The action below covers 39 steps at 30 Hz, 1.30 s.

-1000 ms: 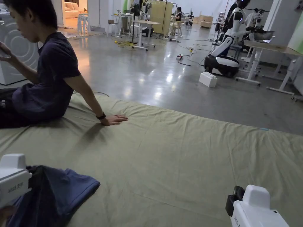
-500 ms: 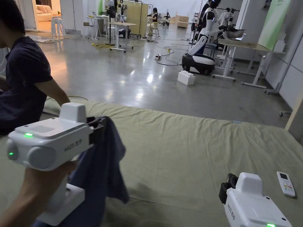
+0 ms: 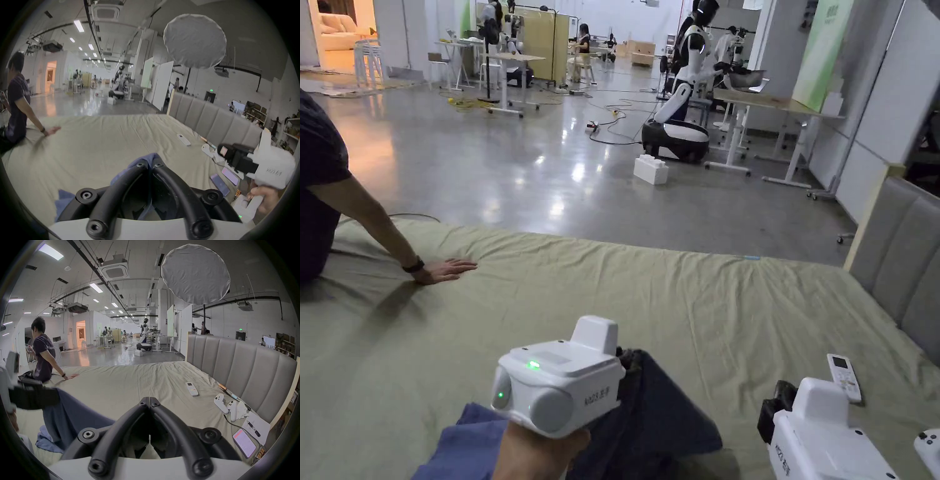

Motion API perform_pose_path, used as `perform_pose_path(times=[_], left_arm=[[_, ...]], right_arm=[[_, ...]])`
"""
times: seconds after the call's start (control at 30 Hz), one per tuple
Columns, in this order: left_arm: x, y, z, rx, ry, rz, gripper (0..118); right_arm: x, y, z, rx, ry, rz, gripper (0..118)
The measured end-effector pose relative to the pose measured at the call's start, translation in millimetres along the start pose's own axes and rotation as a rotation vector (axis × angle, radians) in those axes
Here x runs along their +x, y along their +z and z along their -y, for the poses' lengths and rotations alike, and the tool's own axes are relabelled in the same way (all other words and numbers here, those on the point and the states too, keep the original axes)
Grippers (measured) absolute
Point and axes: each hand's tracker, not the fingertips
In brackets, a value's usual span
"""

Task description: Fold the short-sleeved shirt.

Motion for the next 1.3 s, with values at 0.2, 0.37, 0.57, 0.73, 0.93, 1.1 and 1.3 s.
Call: perform_pose_path(times=[0.2,0.37,0.57,0.73,0.93,1.1,1.3], left_arm=[[6,-16,32,-0.074,-0.023,-0.042,25],[4,1,30,-0.097,-0.030,-0.030,81],[-13,55,16,0.106,-0.023,-0.100,91],[-35,99,14,0.266,-0.001,-0.324,53],[-63,133,21,0.333,0.033,-0.500,4],[-74,148,22,0.295,-0.010,-0.537,0],[-104,145,33,0.138,0.079,-0.518,0]], right_arm=[[6,-1,11,-0.035,0.007,0.003,0],[3,3,11,-0.046,0.011,-0.019,1],[-8,9,2,-0.016,0.016,-0.052,0],[-19,17,-7,0.038,0.035,-0.067,0],[-26,20,-12,0.076,0.045,-0.075,0],[-28,20,-14,0.089,0.035,-0.070,0],[-28,16,-12,0.078,0.035,-0.076,0]])
